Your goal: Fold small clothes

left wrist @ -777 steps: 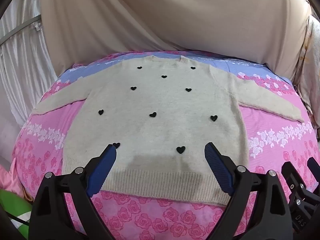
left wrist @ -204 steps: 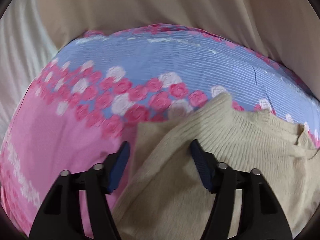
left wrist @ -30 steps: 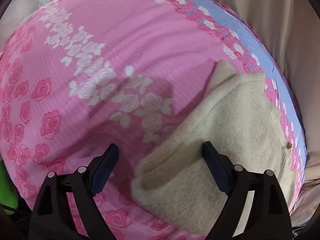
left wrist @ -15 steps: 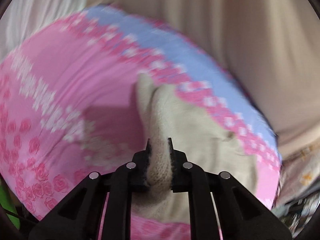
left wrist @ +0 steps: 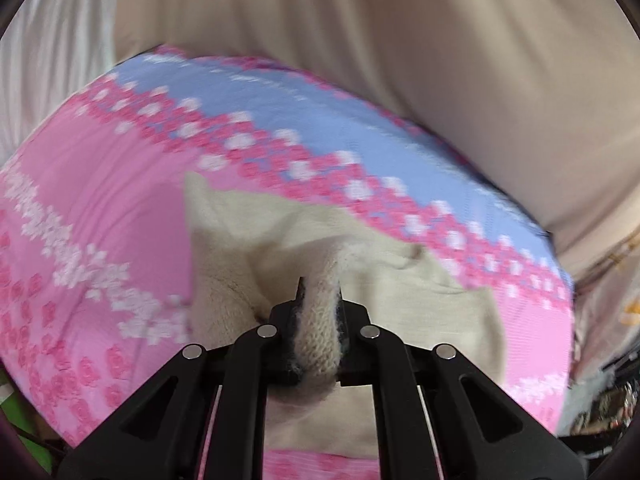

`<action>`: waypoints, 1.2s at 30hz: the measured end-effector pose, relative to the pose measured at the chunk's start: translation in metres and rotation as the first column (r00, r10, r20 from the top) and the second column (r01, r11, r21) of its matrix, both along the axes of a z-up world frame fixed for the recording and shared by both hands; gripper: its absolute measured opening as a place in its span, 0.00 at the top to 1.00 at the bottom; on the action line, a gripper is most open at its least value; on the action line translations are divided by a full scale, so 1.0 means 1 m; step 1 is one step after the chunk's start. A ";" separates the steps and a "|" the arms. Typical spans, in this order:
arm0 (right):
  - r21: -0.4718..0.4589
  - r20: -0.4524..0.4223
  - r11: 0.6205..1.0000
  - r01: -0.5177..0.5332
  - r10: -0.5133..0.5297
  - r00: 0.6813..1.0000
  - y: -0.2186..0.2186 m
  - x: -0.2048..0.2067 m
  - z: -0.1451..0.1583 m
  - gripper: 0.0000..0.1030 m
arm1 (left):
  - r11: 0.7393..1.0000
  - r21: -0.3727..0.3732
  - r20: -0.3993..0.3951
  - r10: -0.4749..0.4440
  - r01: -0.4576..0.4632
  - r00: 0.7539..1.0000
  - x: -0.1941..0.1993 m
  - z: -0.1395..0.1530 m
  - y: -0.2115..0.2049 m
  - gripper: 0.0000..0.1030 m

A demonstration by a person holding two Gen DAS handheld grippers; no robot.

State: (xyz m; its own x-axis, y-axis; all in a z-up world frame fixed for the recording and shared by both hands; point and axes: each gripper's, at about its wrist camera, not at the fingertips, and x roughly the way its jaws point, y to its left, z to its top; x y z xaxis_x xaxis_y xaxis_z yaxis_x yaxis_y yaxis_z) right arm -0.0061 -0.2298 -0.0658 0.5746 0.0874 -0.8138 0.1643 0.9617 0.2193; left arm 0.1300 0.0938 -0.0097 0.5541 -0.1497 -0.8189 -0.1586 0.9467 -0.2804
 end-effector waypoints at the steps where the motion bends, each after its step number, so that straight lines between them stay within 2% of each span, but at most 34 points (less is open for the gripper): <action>1: 0.006 0.001 1.000 0.015 -0.015 1.000 -0.006 0.002 0.001 0.74 | 1.000 0.011 -0.010 0.022 -0.021 1.000 0.000 -0.006 0.010 0.92; 5: 0.031 0.023 0.997 0.065 -0.066 0.998 -0.024 0.014 0.009 0.74 | 0.987 0.088 -0.049 0.141 -0.136 0.989 -0.001 -0.030 0.060 0.91; 8: 0.027 0.042 0.998 0.048 -0.050 0.998 -0.020 0.023 0.017 0.71 | 0.965 0.113 -0.136 0.250 -0.235 0.959 -0.001 -0.065 0.105 0.91; 11: 0.026 0.038 1.000 -0.001 0.000 0.999 -0.002 0.031 0.019 0.70 | 0.956 0.044 -0.256 0.290 -0.289 0.922 -0.005 -0.110 0.141 0.85; 12: 0.028 0.031 0.999 -0.022 0.021 0.999 0.008 0.032 0.018 0.69 | 0.954 -0.007 -0.245 0.287 -0.298 0.926 -0.010 -0.115 0.148 0.84; 15: 0.036 0.013 0.996 -0.076 0.076 0.997 0.034 0.034 0.013 0.69 | 0.960 -0.028 -0.191 0.270 -0.280 0.944 -0.019 -0.107 0.151 0.73; 17: 0.037 -0.001 0.993 -0.111 0.111 0.994 0.051 0.034 0.010 0.68 | 0.961 -0.033 -0.203 0.261 -0.273 0.944 -0.021 -0.108 0.149 0.51; 19: 0.032 -0.013 0.989 -0.148 0.148 0.989 0.067 0.033 0.009 0.68 | 0.953 -0.076 -0.237 0.269 -0.293 0.934 -0.024 -0.116 0.150 0.44; 20: 0.027 -0.012 0.987 -0.161 0.161 0.987 0.073 0.032 0.010 0.68 | 0.947 -0.086 -0.252 0.281 -0.310 0.926 -0.025 -0.119 0.150 0.37; 21: 0.027 -0.011 0.984 -0.175 0.175 0.984 0.078 0.032 0.011 0.68 | 0.933 -0.103 -0.269 0.308 -0.345 0.913 -0.028 -0.125 0.153 0.35; 22: 0.027 -0.010 0.983 -0.184 0.184 0.983 0.082 0.031 0.013 0.68 | 0.923 -0.120 -0.251 0.327 -0.365 0.911 -0.031 -0.125 0.153 0.33; 24: 0.019 -0.004 0.980 -0.198 0.198 0.980 0.087 0.028 0.016 0.66 | 0.921 -0.109 -0.254 0.338 -0.374 0.906 -0.030 -0.124 0.149 0.35; 25: 0.017 -0.002 0.979 -0.201 0.201 0.980 0.088 0.026 0.017 0.65 | 0.922 -0.123 -0.254 0.329 -0.367 0.910 -0.026 -0.123 0.148 0.54; 26: 0.014 0.001 0.979 -0.201 0.201 0.980 0.088 0.025 0.019 0.64 | 0.923 -0.187 -0.253 0.287 -0.338 0.924 -0.023 -0.121 0.146 0.79; 29: 0.015 0.011 0.983 -0.184 0.183 0.983 0.081 0.018 0.022 0.62 | 0.921 -0.215 -0.223 0.279 -0.326 0.934 -0.020 -0.102 0.140 0.83; 31: 0.019 0.017 0.987 -0.162 0.162 0.987 0.072 0.013 0.024 0.62 | 0.935 -0.230 -0.143 0.242 -0.270 0.960 -0.021 -0.069 0.125 0.84; 33: 0.026 0.023 0.990 -0.136 0.135 0.991 0.060 0.007 0.025 0.62 | 0.955 -0.237 -0.041 0.174 -0.178 0.984 -0.021 -0.026 0.097 0.85; 36: 0.034 0.028 0.995 -0.096 0.095 0.995 0.042 -0.005 0.025 0.62 | 0.974 -0.226 0.088 0.048 -0.027 0.995 -0.020 0.028 0.041 0.86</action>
